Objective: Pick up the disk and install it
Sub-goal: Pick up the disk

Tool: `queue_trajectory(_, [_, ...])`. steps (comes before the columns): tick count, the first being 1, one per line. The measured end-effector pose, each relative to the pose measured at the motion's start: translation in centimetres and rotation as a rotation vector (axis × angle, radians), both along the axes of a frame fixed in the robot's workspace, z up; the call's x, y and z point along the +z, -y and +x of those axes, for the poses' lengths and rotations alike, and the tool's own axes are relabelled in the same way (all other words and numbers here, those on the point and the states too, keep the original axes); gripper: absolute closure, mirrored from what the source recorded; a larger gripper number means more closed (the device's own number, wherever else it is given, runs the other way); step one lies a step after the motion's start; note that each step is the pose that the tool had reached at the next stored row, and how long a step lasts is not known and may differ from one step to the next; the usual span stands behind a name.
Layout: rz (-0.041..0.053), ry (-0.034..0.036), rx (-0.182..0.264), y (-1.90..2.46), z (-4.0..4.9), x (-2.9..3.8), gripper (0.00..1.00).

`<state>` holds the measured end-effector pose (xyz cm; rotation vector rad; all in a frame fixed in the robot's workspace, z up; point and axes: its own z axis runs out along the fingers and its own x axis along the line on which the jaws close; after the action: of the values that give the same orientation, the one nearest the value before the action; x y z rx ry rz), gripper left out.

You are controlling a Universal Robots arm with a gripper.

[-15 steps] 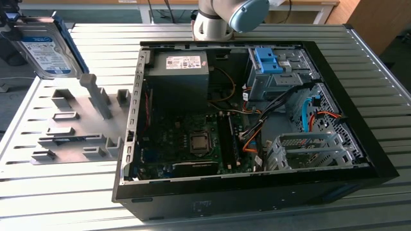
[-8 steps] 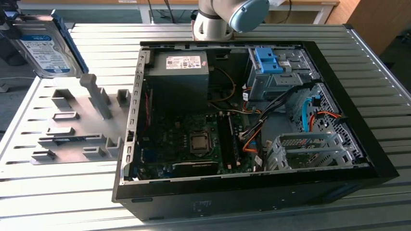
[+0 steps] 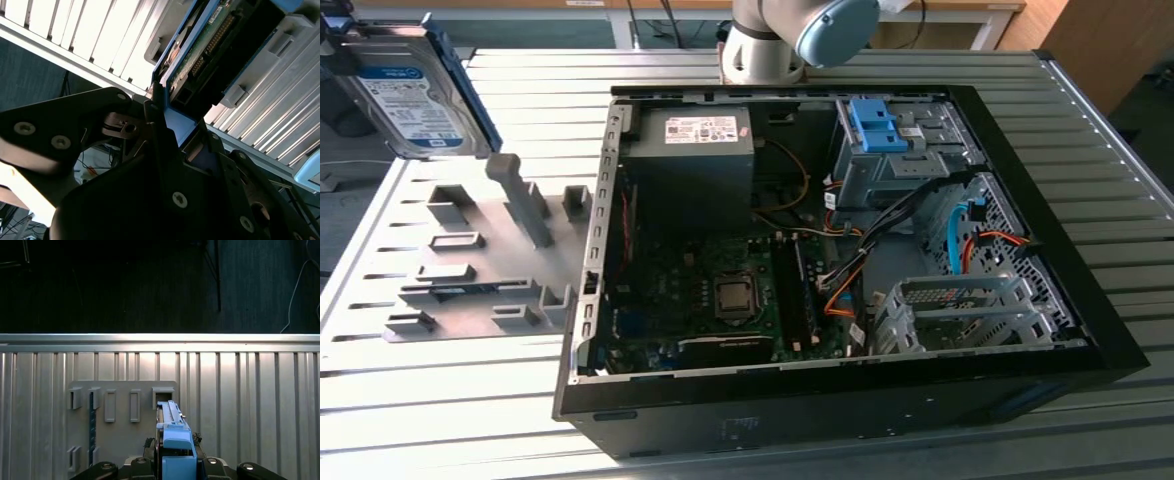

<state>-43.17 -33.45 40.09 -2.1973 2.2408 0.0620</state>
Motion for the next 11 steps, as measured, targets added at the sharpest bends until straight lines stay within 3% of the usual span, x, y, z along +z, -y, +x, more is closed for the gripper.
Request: queue_trajectory(11, [0.0,0.0,0.0,0.0,0.0,1.41,0.63])
